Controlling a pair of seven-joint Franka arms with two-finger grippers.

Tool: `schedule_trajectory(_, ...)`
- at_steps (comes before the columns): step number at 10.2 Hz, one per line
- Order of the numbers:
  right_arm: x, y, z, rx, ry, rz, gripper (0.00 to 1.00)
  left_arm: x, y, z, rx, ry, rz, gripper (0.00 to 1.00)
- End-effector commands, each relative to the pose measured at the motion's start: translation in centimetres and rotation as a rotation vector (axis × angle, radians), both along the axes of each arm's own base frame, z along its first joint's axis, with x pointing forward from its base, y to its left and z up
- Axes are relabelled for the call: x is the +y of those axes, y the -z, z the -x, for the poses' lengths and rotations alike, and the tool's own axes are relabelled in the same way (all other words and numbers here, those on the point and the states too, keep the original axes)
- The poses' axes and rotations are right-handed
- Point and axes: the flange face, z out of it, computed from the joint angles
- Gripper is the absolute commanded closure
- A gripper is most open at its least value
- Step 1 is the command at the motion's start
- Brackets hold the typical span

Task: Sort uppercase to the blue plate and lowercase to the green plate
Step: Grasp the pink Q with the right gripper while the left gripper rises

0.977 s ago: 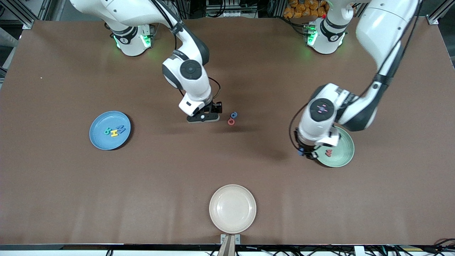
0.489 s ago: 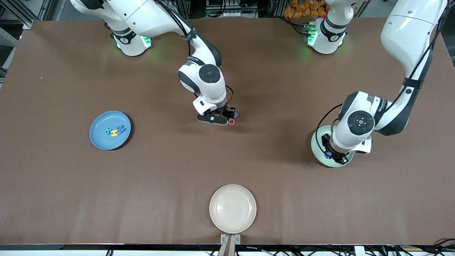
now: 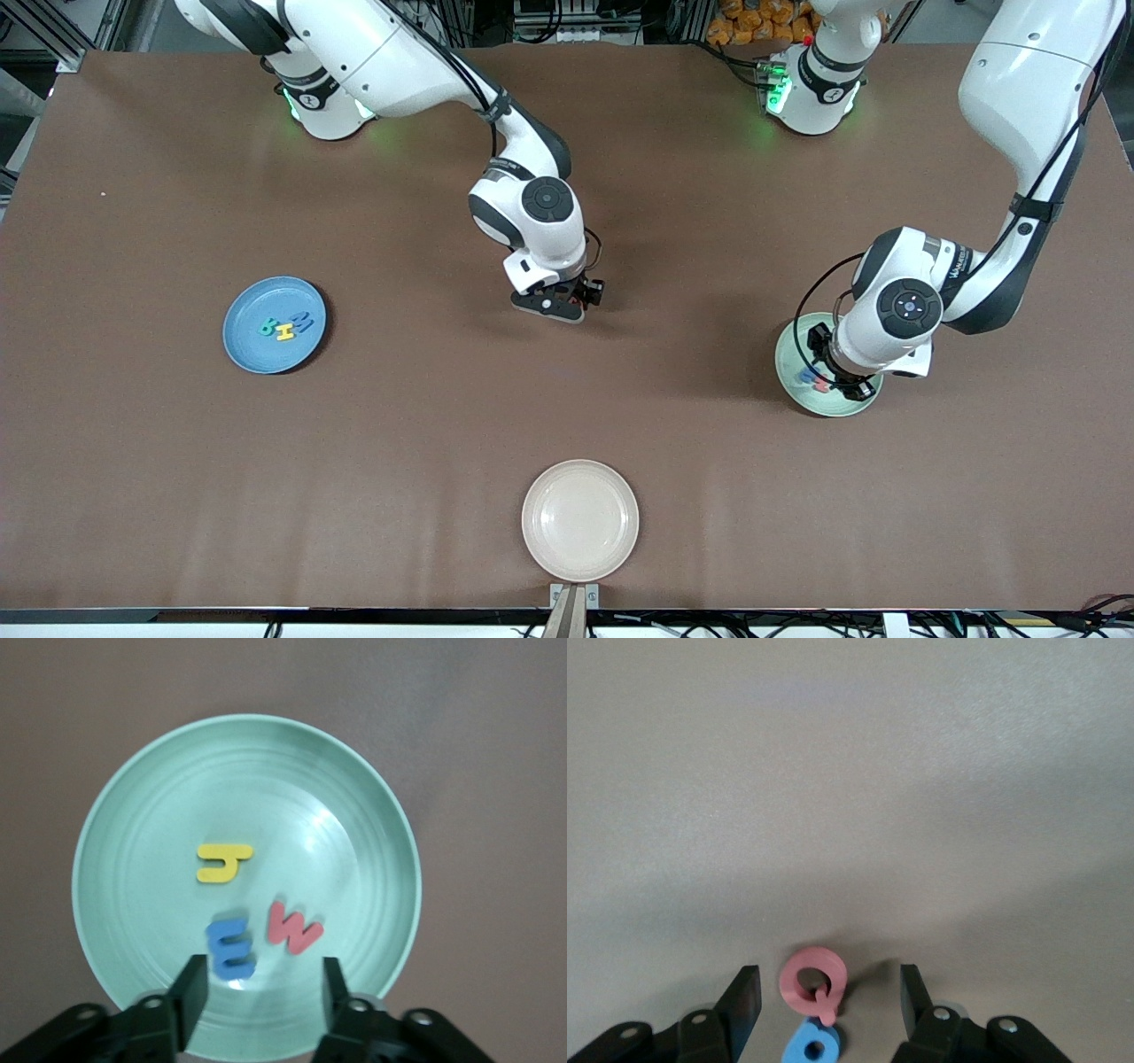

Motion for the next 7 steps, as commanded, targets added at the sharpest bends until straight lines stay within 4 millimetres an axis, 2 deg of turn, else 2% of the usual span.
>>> schedule_trajectory(1,1.4,1.0,0.0,-0.037,0.032,0.027,0.31,-0.2,-0.5,0.5,0.008,0.019,-0.024,0.0)
schedule_trajectory(7,1.3,2.0,0.3,-0.028,0.024,0.039,0.52,-1.8,-0.7,0.6,0.003,0.053,-0.023,0.0)
